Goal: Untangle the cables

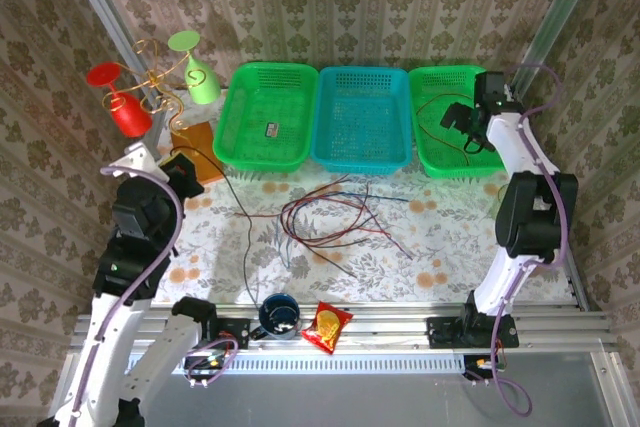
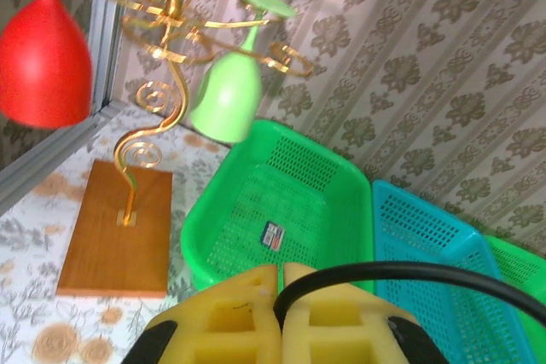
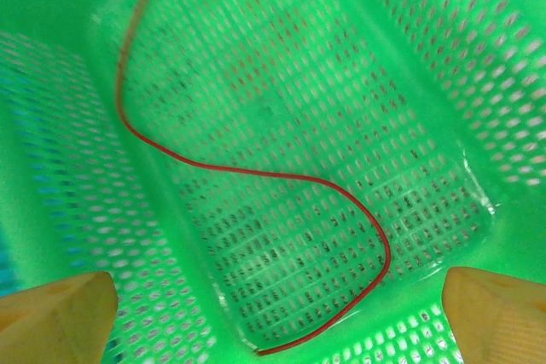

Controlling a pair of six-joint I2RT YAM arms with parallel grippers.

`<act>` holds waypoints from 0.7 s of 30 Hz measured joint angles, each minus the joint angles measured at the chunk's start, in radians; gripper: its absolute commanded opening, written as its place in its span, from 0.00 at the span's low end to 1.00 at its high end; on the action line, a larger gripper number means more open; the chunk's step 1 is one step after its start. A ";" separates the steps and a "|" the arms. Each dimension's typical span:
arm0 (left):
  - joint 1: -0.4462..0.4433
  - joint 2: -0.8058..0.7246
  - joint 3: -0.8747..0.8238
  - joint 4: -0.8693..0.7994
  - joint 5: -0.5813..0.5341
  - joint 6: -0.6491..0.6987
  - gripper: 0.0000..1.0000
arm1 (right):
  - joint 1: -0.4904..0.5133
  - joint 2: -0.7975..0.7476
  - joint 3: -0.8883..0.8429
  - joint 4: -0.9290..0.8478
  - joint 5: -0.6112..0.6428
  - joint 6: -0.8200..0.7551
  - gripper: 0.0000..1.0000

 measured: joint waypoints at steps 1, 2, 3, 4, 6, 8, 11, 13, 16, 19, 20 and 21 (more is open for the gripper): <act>-0.002 0.032 0.038 -0.001 0.004 0.016 0.00 | 0.000 -0.035 0.000 0.000 -0.001 -0.004 1.00; -0.003 0.063 0.074 -0.002 0.010 0.029 0.00 | 0.000 -0.061 0.000 0.000 -0.002 -0.007 1.00; -0.003 0.101 0.119 -0.003 0.021 0.046 0.00 | 0.000 -0.094 0.000 0.000 -0.004 -0.010 1.00; -0.003 0.142 0.169 -0.003 0.036 0.063 0.00 | 0.003 -0.124 0.000 0.001 -0.004 -0.013 1.00; -0.003 0.221 0.269 -0.009 0.062 0.090 0.00 | 0.011 -0.176 0.000 0.000 -0.003 -0.020 1.00; -0.003 0.299 0.368 -0.014 0.090 0.115 0.00 | 0.027 -0.222 0.000 -0.003 -0.003 -0.027 1.00; -0.003 0.406 0.487 -0.012 0.123 0.157 0.00 | 0.049 -0.285 -0.015 -0.011 -0.004 -0.039 1.00; -0.003 0.460 0.535 -0.011 0.134 0.187 0.00 | 0.059 -0.320 -0.030 -0.018 -0.005 -0.044 1.00; -0.001 0.541 0.624 -0.017 0.146 0.228 0.00 | 0.059 -0.350 -0.032 -0.036 -0.004 -0.060 1.00; 0.011 0.626 0.736 -0.019 0.167 0.261 0.00 | 0.059 -0.370 -0.032 -0.044 -0.003 -0.076 1.00; 0.018 0.651 0.772 -0.018 0.175 0.270 0.00 | 0.059 -0.373 -0.032 -0.045 -0.004 -0.078 1.00; 0.025 0.677 0.808 -0.014 0.183 0.279 0.00 | 0.059 -0.377 -0.032 -0.045 -0.004 -0.082 1.00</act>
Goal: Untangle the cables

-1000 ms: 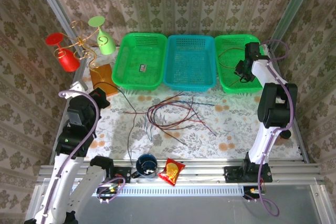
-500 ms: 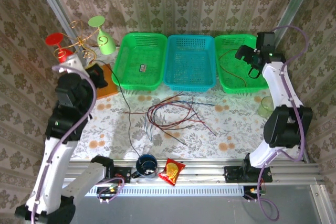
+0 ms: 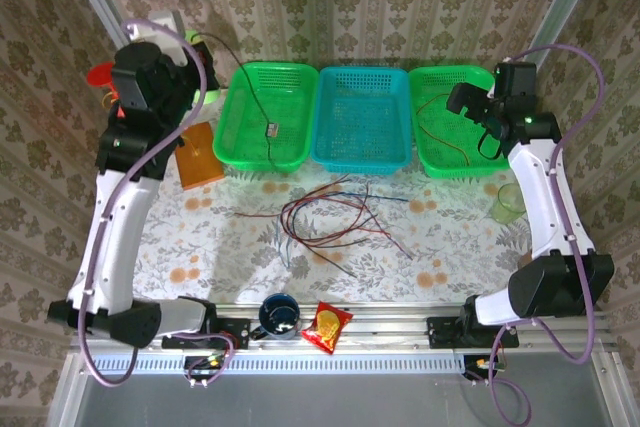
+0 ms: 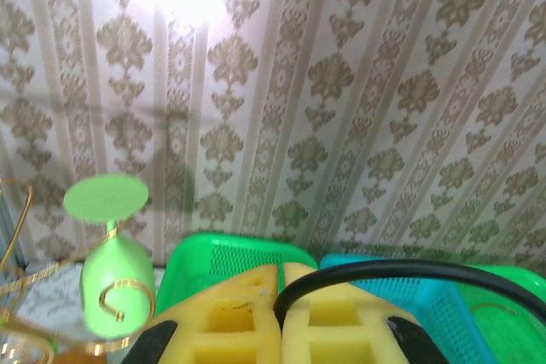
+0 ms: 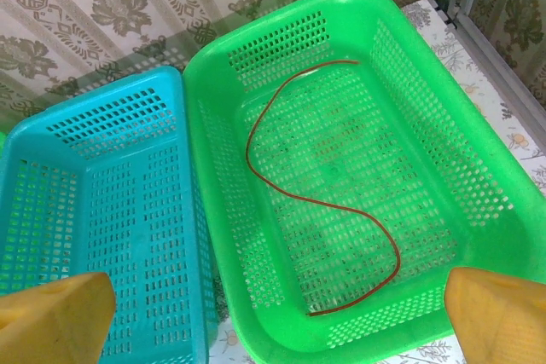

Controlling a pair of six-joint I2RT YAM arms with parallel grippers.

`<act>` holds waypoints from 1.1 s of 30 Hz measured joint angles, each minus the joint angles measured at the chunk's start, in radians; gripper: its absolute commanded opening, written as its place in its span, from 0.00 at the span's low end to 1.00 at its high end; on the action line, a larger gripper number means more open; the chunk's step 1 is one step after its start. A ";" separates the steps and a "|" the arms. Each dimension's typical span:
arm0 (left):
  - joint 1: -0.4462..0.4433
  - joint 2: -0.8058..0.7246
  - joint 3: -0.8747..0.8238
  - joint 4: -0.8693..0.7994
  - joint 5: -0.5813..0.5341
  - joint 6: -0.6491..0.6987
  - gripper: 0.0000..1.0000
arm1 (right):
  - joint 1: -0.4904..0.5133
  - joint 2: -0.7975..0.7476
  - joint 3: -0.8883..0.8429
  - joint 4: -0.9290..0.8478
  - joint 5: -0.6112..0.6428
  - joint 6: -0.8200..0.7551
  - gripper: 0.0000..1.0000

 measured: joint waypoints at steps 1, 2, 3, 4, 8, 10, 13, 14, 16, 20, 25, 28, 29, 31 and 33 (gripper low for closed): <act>0.008 0.029 0.042 0.002 0.007 0.008 0.00 | 0.000 -0.002 0.000 0.000 0.000 -0.003 1.00; 0.013 0.051 0.071 0.009 0.014 0.013 0.00 | 0.000 -0.002 0.000 -0.002 0.000 -0.006 1.00; 0.021 0.080 0.115 0.011 0.023 0.018 0.00 | 0.000 -0.002 0.000 -0.006 0.000 -0.007 1.00; 0.028 0.108 0.157 0.015 0.033 0.024 0.00 | 0.000 -0.005 0.000 -0.011 0.000 -0.007 1.00; 0.055 0.229 0.334 0.018 0.059 0.044 0.00 | 0.000 -0.023 0.000 -0.023 -0.004 -0.009 1.00; 0.071 0.306 0.448 0.009 0.075 0.056 0.00 | 0.000 -0.032 0.001 -0.023 -0.004 -0.011 1.00; 0.092 0.419 0.615 -0.022 0.098 0.066 0.00 | 0.000 -0.038 0.001 -0.023 -0.004 -0.014 1.00; 0.097 0.444 0.646 -0.024 0.105 0.069 0.00 | 0.000 -0.038 0.001 -0.023 -0.005 -0.014 1.00; 0.106 0.477 0.676 -0.032 0.117 0.069 0.00 | 0.000 -0.038 0.001 -0.024 -0.005 -0.015 1.00; 0.118 0.503 0.676 -0.037 0.134 0.069 0.00 | 0.000 -0.037 0.003 -0.031 -0.018 -0.015 1.00; 0.130 0.519 0.679 -0.028 0.144 0.069 0.00 | 0.000 -0.030 0.032 -0.051 -0.031 -0.015 1.00; 0.132 0.527 0.689 -0.016 0.144 0.069 0.00 | 0.000 -0.014 0.046 -0.051 -0.039 -0.015 1.00; 0.132 0.528 0.690 -0.013 0.144 0.069 0.00 | 0.000 -0.010 0.046 -0.052 -0.042 -0.015 1.00; 0.132 0.531 0.691 -0.012 0.146 0.076 0.00 | 0.000 -0.001 0.046 -0.053 -0.048 -0.015 1.00; 0.132 0.539 0.691 -0.010 0.147 0.085 0.00 | 0.000 0.005 0.046 -0.053 -0.053 -0.014 1.00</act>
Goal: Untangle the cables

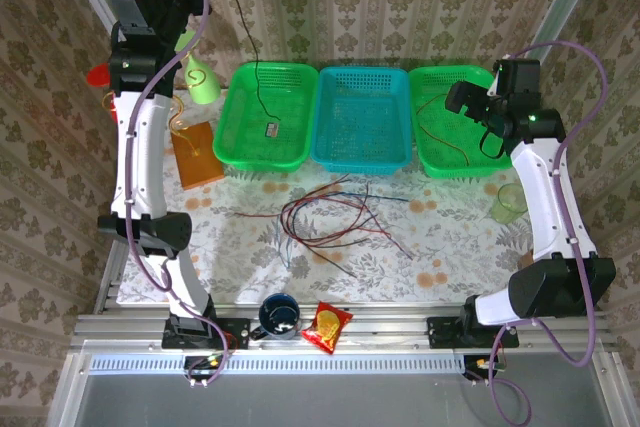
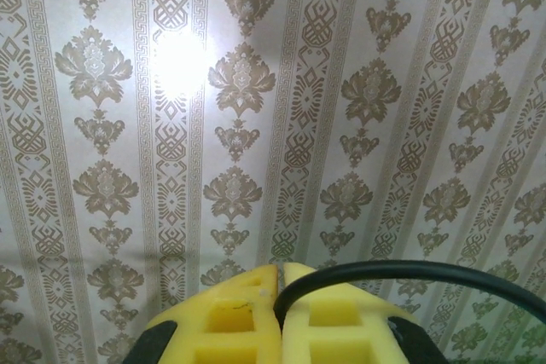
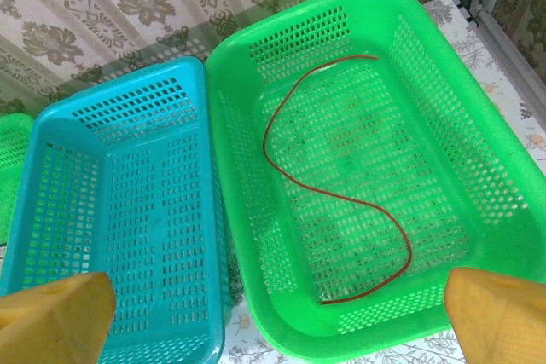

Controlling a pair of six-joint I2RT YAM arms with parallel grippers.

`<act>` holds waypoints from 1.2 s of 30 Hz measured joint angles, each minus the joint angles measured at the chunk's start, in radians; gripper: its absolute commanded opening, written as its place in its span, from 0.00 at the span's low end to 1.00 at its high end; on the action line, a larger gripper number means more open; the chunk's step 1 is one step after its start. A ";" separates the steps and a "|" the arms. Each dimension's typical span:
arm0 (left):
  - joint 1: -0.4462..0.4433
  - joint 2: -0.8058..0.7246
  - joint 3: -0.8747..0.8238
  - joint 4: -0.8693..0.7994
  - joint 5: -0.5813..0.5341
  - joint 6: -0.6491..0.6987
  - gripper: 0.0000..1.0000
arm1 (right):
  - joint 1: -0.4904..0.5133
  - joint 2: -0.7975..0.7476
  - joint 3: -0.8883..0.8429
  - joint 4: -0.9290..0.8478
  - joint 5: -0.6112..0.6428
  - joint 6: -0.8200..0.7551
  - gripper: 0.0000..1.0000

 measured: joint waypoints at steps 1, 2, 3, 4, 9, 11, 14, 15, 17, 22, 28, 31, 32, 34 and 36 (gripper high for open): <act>0.000 0.006 -0.001 -0.002 0.000 0.005 0.00 | 0.000 0.000 0.000 0.000 -0.003 0.000 1.00; -0.001 0.011 -0.006 -0.004 0.000 0.011 0.00 | 0.000 0.001 0.000 0.000 -0.005 0.001 1.00; -0.003 0.014 -0.019 -0.008 -0.002 0.020 0.00 | 0.000 0.000 0.000 0.000 -0.009 0.002 1.00; -0.010 0.016 -0.039 -0.014 -0.013 0.035 0.00 | 0.000 0.000 -0.001 0.000 -0.013 0.005 1.00; -0.120 0.056 -0.157 -0.040 -0.232 0.262 0.00 | 0.000 -0.005 -0.031 0.000 -0.035 0.012 1.00; -0.187 0.110 -0.178 -0.053 -0.334 0.364 0.00 | 0.000 -0.006 -0.035 -0.007 -0.044 0.012 1.00; -0.253 0.198 -0.211 -0.113 -0.429 0.430 0.00 | 0.000 -0.020 -0.037 -0.018 -0.053 0.012 1.00; -0.259 0.228 -0.214 -0.144 -0.444 0.431 0.00 | 0.000 -0.028 -0.037 -0.021 -0.055 0.012 1.00; -0.251 0.274 -0.222 -0.203 -0.459 0.414 0.00 | 0.000 -0.042 -0.037 -0.024 -0.058 0.012 1.00; -0.193 0.313 -0.251 -0.295 -0.457 0.335 0.00 | 0.000 -0.064 -0.039 -0.024 -0.069 0.012 1.00; -0.140 0.372 -0.134 -0.400 -0.393 0.216 0.00 | 0.000 -0.066 -0.059 -0.025 -0.080 0.012 1.00; -0.131 0.408 -0.122 -0.430 -0.358 0.168 0.00 | 0.000 -0.066 -0.065 -0.028 -0.084 0.012 1.00; -0.130 0.420 -0.123 -0.439 -0.343 0.151 0.00 | 0.000 -0.066 -0.065 -0.028 -0.085 0.013 1.00; -0.124 0.447 -0.124 -0.452 -0.298 0.118 0.00 | 0.000 -0.066 -0.065 -0.029 -0.088 0.016 1.00; -0.120 0.471 -0.132 -0.464 -0.243 0.084 0.00 | 0.000 -0.066 -0.065 -0.029 -0.095 0.021 1.00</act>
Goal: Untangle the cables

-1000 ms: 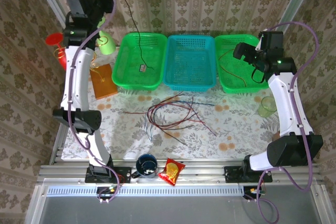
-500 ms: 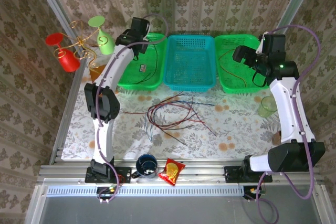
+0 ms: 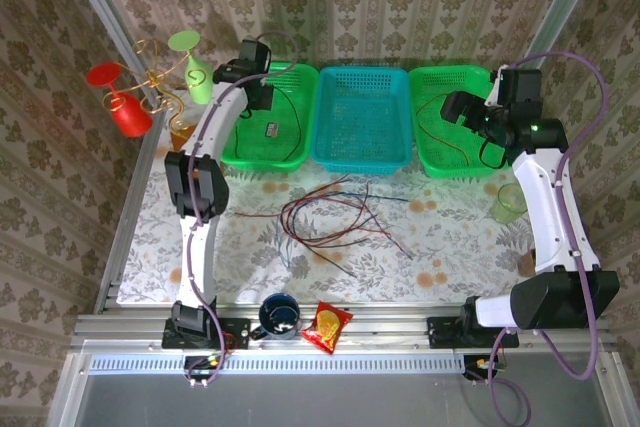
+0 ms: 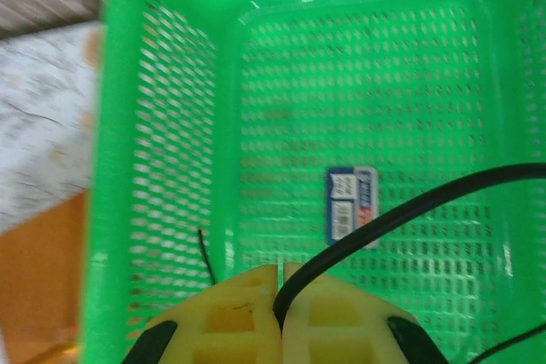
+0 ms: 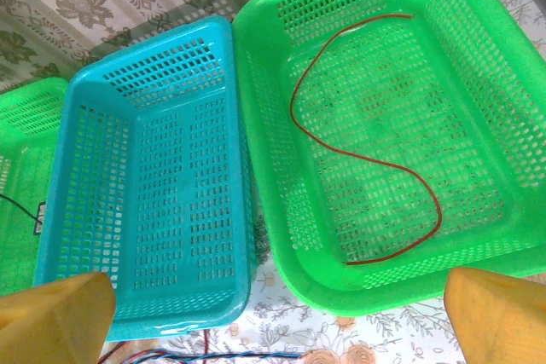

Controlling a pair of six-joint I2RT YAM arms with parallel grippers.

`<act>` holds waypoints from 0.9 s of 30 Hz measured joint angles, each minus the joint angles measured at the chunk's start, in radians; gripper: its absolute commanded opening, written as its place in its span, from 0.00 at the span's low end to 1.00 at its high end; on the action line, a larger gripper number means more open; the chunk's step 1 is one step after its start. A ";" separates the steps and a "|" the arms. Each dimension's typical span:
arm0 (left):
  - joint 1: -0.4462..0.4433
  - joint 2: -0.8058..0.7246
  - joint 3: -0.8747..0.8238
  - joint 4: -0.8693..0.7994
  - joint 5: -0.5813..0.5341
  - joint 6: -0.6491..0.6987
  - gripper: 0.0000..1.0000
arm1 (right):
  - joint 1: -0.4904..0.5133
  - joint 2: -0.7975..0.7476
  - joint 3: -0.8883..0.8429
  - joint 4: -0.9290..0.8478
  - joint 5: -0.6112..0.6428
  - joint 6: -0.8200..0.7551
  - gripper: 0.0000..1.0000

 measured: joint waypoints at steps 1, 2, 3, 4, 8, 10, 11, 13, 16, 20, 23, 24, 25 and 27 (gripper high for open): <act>0.004 0.012 0.000 -0.011 0.033 -0.018 0.00 | 0.000 0.000 0.000 0.000 -0.003 0.003 1.00; 0.008 0.023 0.000 -0.017 0.058 -0.030 0.00 | 0.000 0.000 0.000 0.000 -0.006 0.006 1.00; 0.012 0.036 0.000 -0.023 0.087 -0.043 0.00 | 0.000 0.000 -0.002 0.000 -0.008 0.009 1.00; 0.014 0.047 -0.002 -0.028 0.107 -0.051 0.00 | 0.001 -0.002 -0.008 0.001 -0.010 0.010 1.00; 0.011 0.071 -0.041 -0.032 0.135 -0.068 0.00 | 0.010 -0.019 -0.051 0.001 -0.013 0.021 1.00; -0.001 0.074 -0.071 -0.032 0.134 -0.070 0.00 | 0.016 -0.030 -0.078 0.000 -0.015 0.029 1.00; -0.005 0.074 -0.079 -0.032 0.135 -0.073 0.03 | 0.019 -0.033 -0.085 -0.001 -0.015 0.033 1.00; -0.014 0.074 -0.089 -0.032 0.141 -0.080 0.30 | 0.023 -0.040 -0.095 -0.001 -0.015 0.037 1.00; -0.018 0.074 -0.089 -0.033 0.146 -0.092 0.59 | 0.026 -0.056 -0.098 -0.003 -0.015 0.042 1.00; -0.013 0.074 -0.077 -0.040 0.145 -0.106 0.69 | 0.030 -0.096 -0.103 -0.018 -0.016 0.044 1.00; -0.013 0.071 -0.057 -0.056 0.142 -0.116 0.73 | 0.045 -0.155 -0.135 -0.024 -0.026 0.062 1.00; -0.014 0.064 -0.055 -0.064 0.138 -0.119 0.73 | 0.055 -0.178 -0.151 -0.027 -0.029 0.067 1.00; -0.017 0.055 -0.055 -0.074 0.134 -0.120 0.73 | 0.069 -0.200 -0.169 -0.031 -0.030 0.075 1.00; -0.029 0.017 -0.064 -0.088 0.126 -0.120 0.73 | 0.104 -0.237 -0.208 -0.036 -0.029 0.094 0.99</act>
